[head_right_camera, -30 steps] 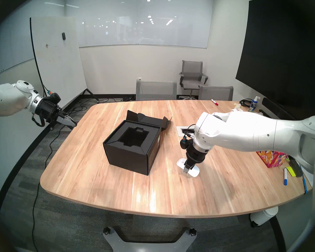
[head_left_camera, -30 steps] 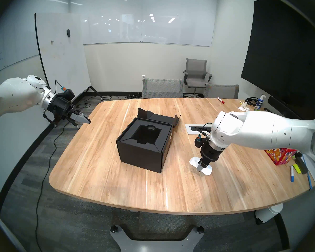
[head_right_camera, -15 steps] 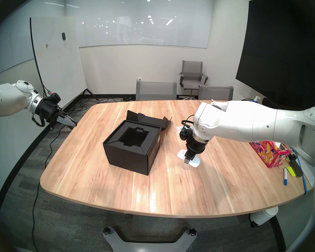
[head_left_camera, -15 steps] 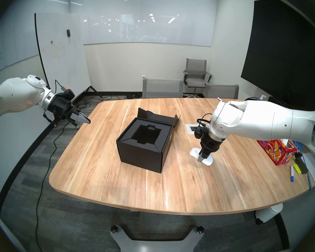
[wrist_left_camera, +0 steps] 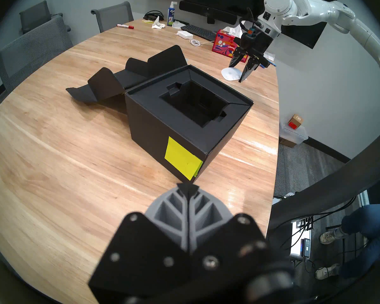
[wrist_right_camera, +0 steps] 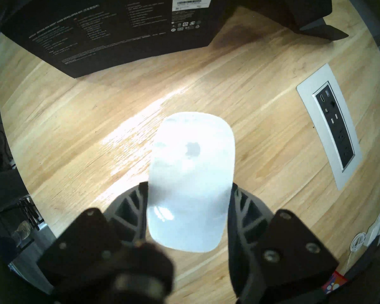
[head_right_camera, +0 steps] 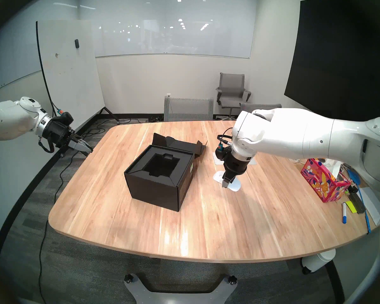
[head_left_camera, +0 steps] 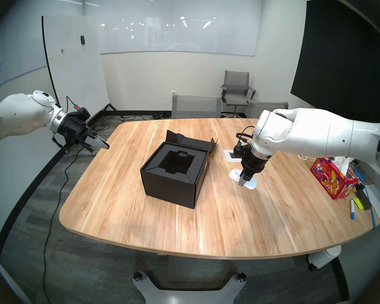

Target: Open the box and place the mouse inside

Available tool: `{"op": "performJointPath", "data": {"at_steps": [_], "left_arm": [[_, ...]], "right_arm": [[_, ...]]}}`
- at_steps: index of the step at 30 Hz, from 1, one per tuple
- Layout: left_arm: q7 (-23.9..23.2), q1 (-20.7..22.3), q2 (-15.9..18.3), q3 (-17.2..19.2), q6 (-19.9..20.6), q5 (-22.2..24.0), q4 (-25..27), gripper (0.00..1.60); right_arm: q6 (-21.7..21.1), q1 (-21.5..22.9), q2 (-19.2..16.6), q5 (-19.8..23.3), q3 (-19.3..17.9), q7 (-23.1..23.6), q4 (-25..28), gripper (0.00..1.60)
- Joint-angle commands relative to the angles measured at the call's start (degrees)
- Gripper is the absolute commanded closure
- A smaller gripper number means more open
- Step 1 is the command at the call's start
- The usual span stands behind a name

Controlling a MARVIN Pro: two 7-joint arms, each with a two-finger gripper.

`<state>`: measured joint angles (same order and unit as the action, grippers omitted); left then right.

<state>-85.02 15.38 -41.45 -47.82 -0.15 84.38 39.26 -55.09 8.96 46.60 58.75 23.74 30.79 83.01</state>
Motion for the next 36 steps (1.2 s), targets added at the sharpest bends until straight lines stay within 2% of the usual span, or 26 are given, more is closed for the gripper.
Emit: {"op": "performJointPath", "data": {"at_steps": [1, 11, 22, 36], "left_arm": [[0.02, 1.14, -0.03, 0.25, 0.0, 0.37, 0.01, 1.6], [0.02, 1.11, -0.04, 0.27, -0.01, 0.35, -0.02, 1.6], [0.02, 1.12, -0.04, 0.25, -0.02, 0.37, -0.01, 1.6], [0.02, 1.17, -0.03, 0.2, -0.02, 0.41, 0.03, 1.6]], "right_arm": [[0.09, 3.92, 1.91, -0.85, -1.07, 1.88, -1.86, 1.6], [0.89, 4.94, 7.0, -3.0, -2.01, 4.16, -5.76, 1.6], [4.22, 5.52, 11.55, -5.57, -2.8, 6.67, -9.51, 1.6], [8.49, 6.3, 14.78, -8.81, -3.23, 9.27, -12.4, 1.6]]}}
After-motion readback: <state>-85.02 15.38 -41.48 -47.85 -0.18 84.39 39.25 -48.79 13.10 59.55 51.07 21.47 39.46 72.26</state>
